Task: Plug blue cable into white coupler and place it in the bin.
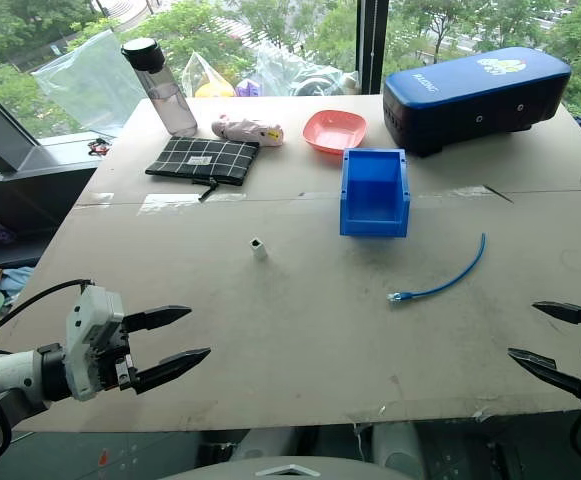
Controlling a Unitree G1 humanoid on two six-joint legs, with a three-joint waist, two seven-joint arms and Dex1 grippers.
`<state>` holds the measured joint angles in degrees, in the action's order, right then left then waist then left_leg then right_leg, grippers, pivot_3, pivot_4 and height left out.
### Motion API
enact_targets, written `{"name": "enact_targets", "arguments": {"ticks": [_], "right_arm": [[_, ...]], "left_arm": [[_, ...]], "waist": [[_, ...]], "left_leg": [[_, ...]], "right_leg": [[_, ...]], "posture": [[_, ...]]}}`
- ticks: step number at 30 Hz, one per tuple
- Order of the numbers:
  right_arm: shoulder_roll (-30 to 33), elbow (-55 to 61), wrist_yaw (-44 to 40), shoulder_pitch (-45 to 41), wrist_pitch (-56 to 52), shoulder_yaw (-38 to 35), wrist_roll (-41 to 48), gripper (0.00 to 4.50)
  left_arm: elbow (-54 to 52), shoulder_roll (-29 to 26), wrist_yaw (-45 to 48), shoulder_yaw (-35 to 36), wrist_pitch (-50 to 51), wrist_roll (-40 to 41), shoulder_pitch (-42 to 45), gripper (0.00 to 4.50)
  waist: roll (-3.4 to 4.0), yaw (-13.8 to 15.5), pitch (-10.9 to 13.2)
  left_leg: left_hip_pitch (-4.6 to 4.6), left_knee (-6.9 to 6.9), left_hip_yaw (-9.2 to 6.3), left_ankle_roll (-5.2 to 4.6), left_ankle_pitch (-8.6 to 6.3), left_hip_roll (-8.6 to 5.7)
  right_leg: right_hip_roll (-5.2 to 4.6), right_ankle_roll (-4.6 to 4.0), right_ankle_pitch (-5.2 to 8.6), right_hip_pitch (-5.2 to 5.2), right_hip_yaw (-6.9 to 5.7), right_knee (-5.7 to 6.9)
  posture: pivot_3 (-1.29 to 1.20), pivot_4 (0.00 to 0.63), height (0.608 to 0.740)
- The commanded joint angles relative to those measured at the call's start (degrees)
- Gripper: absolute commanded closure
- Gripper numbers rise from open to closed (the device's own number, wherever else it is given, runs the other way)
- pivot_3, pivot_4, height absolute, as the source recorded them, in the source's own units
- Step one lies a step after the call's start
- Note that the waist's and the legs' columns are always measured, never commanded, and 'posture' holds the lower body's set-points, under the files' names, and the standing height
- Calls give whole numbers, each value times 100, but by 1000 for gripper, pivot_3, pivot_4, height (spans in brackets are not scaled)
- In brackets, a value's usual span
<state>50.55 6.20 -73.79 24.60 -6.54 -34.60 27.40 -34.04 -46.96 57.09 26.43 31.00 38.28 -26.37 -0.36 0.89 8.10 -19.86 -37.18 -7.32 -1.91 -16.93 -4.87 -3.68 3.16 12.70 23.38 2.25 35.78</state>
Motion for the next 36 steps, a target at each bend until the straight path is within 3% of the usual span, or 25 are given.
{"name": "enact_targets", "arguments": {"ticks": [1,4,8,11,17,19,21,23,26,28,36], "right_arm": [[96,503,134,-154,-352,84,229,0],[226,1119,415,-807,-996,794,394,0],[405,1119,462,-1819,-1390,1771,169,0],[318,719,344,-2965,-1440,2991,-416,0],[-366,-503,200,-4196,-1177,4304,-1158,0],[-555,-832,258,-4367,-1058,4496,-1359,391],[-636,-1013,183,-4386,-874,4627,-1470,1081],[-706,-1110,161,-4375,-786,4676,-1521,2176],[-777,-1211,103,-4349,-611,4706,-1572,3320],[-834,-1181,56,-4359,-554,4718,-1568,4388],[-1642,-547,323,-4815,-1003,5122,-1590,4458]], "left_arm": [[-315,-58,-95,-19,195,319,162,37],[-680,-56,-290,-154,535,778,428,37],[-892,-86,-414,-299,729,992,636,37],[-1208,-127,-445,-574,638,828,690,37],[-1505,-36,-640,-735,572,737,515,37],[-1556,-11,-732,-755,551,708,482,0],[-1628,41,-839,-712,538,717,426,0],[-1691,80,-901,-672,505,704,327,0],[-1704,116,-940,-688,406,608,196,0],[-1676,135,-961,-720,353,575,187,0],[-1165,249,-1091,-1223,-61,-119,568,0]], "waist": [[0,0,1],[-1,-20,5],[-2,-17,5],[-6,24,5],[-24,-12,17],[-24,-10,18],[-21,0,18],[-27,-2,15],[-24,-8,14],[-26,-10,14],[-20,-110,17]], "left_leg": [[0,0,0,0,0,0],[1,-2,-1,1,0,3],[2,-2,4,4,-1,6],[-10,-1,-6,20,2,6],[-9,-1,-5,34,3,8],[-9,-2,-2,35,3,8],[-11,-1,-5,35,3,8],[-11,-1,-6,35,3,7],[-9,1,-6,36,2,7],[-8,3,-8,37,2,9],[1,5,-3,45,-2,25]], "right_leg": [[0,0,0,0,0,0],[3,0,-1,0,1,1],[8,20,-13,2,1,2],[7,20,-13,10,-9,-4],[8,18,-14,9,-10,-8],[9,18,-15,11,-7,-6],[8,17,-15,12,-8,-6],[8,17,-15,13,-8,-6],[9,17,-15,12,-8,-7],[11,17,-15,12,-9,-6],[31,16,-15,15,-1,1]], "posture": [[0,150,740],[0,150,740],[0,150,740],[0,150,740],[0,150,740],[0,150,740],[0,150,740],[0,150,740],[0,150,740],[0,150,740],[0,150,740]]}}
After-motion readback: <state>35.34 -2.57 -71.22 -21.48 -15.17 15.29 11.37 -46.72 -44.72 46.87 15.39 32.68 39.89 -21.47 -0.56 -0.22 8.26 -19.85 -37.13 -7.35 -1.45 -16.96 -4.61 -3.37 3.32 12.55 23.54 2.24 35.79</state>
